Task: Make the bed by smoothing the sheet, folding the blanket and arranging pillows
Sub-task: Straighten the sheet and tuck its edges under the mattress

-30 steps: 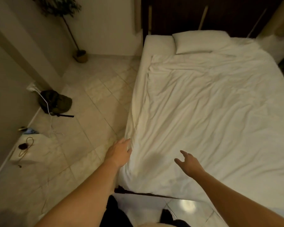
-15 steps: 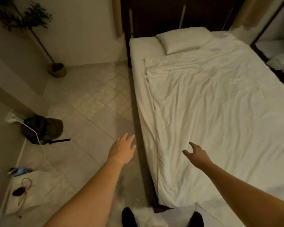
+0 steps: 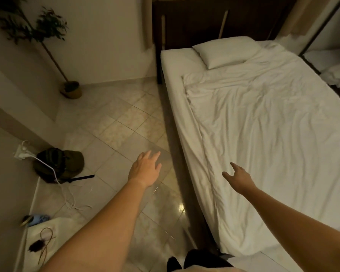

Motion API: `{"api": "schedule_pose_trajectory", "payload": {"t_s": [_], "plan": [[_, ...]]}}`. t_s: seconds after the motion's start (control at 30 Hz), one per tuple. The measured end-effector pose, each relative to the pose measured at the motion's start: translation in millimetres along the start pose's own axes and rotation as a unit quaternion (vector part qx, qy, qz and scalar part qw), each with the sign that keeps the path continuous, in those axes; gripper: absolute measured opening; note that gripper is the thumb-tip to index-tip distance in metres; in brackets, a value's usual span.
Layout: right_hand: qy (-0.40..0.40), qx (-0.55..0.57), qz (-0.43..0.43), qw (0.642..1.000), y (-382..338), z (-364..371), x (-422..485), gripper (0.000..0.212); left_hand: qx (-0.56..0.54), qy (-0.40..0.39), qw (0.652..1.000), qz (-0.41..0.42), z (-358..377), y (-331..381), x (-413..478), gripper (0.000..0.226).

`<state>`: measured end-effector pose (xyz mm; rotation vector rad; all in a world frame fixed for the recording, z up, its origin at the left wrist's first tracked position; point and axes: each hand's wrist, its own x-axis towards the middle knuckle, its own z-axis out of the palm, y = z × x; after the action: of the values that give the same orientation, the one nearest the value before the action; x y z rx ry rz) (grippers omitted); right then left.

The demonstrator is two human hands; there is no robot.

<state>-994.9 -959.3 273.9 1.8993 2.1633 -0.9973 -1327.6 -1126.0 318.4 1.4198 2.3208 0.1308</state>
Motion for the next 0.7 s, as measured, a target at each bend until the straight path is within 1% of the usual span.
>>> {"api": "schedule_pose_trajectory", "payload": {"t_s": [0.3,0.5,0.7], "plan": [[0.027,0.017,0.019,0.999,-41,-11,42,0.077,0.011,-0.021,0.999,0.046,-46,-6,82,0.057],[0.029,0.027,0.042,0.998,-78,-21,108,0.076,0.017,-0.022,0.997,0.067,-86,-8,178,0.057],[0.025,0.041,0.055,0.997,-138,-39,182,0.076,0.044,-0.022,0.996,0.077,-137,-22,286,0.056]]}}
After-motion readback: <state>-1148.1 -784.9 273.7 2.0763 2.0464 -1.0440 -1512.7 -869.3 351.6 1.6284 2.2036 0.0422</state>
